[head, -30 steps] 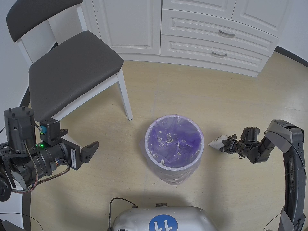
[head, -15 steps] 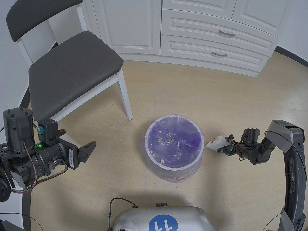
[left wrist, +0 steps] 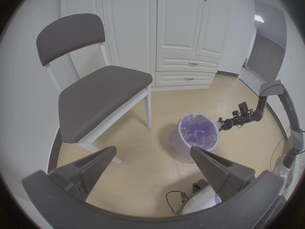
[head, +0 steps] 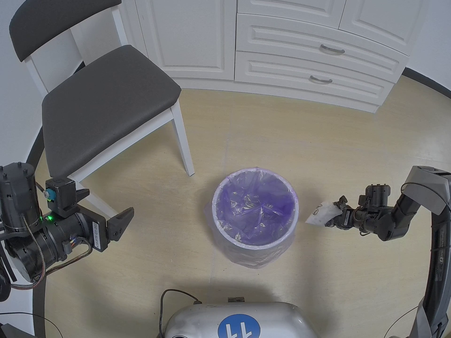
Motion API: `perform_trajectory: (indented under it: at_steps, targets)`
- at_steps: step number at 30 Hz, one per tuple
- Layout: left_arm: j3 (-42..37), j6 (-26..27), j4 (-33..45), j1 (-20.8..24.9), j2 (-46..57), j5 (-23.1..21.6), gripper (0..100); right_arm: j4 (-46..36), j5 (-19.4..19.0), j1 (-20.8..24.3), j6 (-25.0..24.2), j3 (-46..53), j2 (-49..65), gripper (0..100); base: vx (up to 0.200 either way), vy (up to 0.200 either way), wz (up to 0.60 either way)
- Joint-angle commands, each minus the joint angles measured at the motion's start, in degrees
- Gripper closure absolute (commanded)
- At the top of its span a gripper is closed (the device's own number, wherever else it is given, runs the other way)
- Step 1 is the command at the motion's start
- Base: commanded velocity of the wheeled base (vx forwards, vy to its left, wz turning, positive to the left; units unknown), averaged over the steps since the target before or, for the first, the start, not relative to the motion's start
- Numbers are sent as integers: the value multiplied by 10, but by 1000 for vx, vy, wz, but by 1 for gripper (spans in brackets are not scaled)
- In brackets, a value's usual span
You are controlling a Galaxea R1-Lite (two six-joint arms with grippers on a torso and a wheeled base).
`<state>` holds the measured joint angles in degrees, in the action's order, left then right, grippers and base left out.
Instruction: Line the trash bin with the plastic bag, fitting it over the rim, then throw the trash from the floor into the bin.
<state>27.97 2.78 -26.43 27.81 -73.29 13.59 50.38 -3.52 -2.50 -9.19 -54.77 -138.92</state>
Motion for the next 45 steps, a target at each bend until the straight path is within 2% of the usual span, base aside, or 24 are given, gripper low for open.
perform_trajectory:
  at_steps: [1,5,7,9,10,11,14,17,18,19,20,21,22,23,25,26,27,28,29,33,38,40,41,45]
  targets:
    - [-5,4,-20,-3,8,0,0,31,30,10,60,117,98,100,0,0,0]
    - [-6,2,-23,-3,31,-4,0,115,33,39,66,214,143,100,0,0,0]
    - [-6,2,-22,-1,35,-5,0,135,36,45,108,224,152,100,0,0,0]
    - [-7,3,-22,1,36,-5,0,138,35,43,206,234,184,100,0,0,0]
    - [-7,3,-22,1,36,-5,0,138,35,43,206,234,184,100,0,0,0]
    - [-12,3,-23,1,36,-4,0,134,34,38,327,244,223,100,0,0,0]
    - [-12,5,-24,0,33,-4,0,135,33,26,481,250,260,100,0,0,0]
    - [-10,4,-27,-1,29,-5,0,147,24,4,593,283,276,100,0,0,0]
    - [-10,3,-28,-1,29,-5,0,149,23,1,598,286,277,100,0,0,0]
    - [-9,4,-30,-1,27,-5,0,174,1,-25,686,306,301,100,0,0,0]
    - [-9,4,-31,-1,27,-5,0,178,-5,-29,704,307,306,100,0,0,0]
    - [-8,4,-32,-1,25,-5,0,187,-46,-43,817,291,323,100,0,0,0]
    - [-8,4,-32,-1,25,-5,0,187,-46,-43,817,291,323,100,0,0,0]
    - [-7,5,-32,0,26,-5,0,181,-90,-37,925,230,328,100,0,0,0]
    - [-6,5,-33,0,26,-5,0,156,-126,-5,1000,160,326,100,0,0,0]
    - [-5,5,-32,0,26,-5,0,147,-129,7,1011,148,327,100,0,0,0]
    - [-5,3,-33,-2,26,-5,0,96,-132,49,1038,112,333,100,0,0,0]
    - [-5,3,-33,-3,26,-5,0,86,-131,55,1040,107,334,100,0,0,0]
    - [-5,2,-33,-6,25,-5,0,38,-124,85,1059,80,339,100,0,0,0]
    - [-2,1,-34,-24,26,-6,0,-57,-90,144,1119,22,338,100,0,0,0]
    - [1,1,-57,-44,24,-12,0,-118,-53,212,1133,-31,323,100,0,0,0]
    - [1,1,-57,-44,24,-12,0,-118,-53,212,1133,-31,323,100,0,0,0]
    - [1,1,-59,-61,24,-37,0,-130,-32,254,1133,-66,301,100,0,0,0]
    - [0,0,-59,-79,24,-61,0,-152,-17,290,1133,-89,285,100,0,0,0]
